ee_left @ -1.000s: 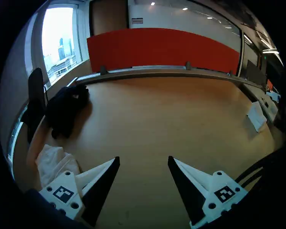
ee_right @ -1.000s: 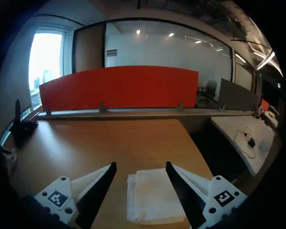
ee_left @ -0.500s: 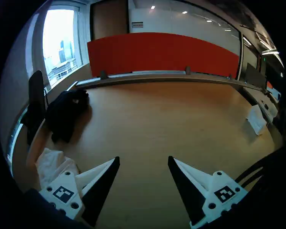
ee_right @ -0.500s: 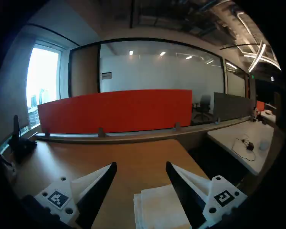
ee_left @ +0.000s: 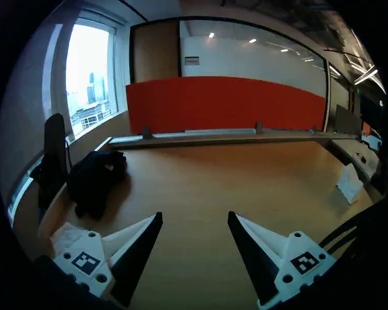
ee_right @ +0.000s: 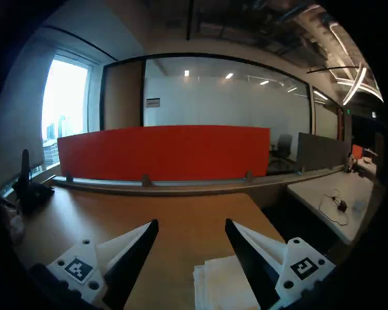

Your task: Fold towel

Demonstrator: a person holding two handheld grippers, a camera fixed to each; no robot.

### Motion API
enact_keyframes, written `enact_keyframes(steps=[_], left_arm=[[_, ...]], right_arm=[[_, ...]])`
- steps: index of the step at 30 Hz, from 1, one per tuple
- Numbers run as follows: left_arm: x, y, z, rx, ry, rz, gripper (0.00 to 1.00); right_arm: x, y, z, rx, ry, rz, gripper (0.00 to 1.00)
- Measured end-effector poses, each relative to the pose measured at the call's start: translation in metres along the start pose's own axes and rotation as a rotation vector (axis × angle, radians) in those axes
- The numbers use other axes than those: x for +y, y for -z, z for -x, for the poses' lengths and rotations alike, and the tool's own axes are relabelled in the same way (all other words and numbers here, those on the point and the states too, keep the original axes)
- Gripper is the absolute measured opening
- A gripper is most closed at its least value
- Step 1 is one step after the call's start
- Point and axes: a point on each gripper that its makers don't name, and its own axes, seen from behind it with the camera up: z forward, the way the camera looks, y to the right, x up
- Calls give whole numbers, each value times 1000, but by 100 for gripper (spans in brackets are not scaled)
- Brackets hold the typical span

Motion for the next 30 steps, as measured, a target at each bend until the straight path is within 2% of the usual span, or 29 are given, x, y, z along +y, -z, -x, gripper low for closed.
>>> enact_keyframes(steps=[6,17,30], left_arm=[[-8,-2,-25,71,31,-20,93],[-20,-8,-64,172,40,-33,93],[-25,-9,-91,240,49,-31,93]], right_arm=[[-15,4,-5,13,9,-13,100],[-52,6,-21,43,28,-45,100],[-108,4,-42,91,46,-86,100]])
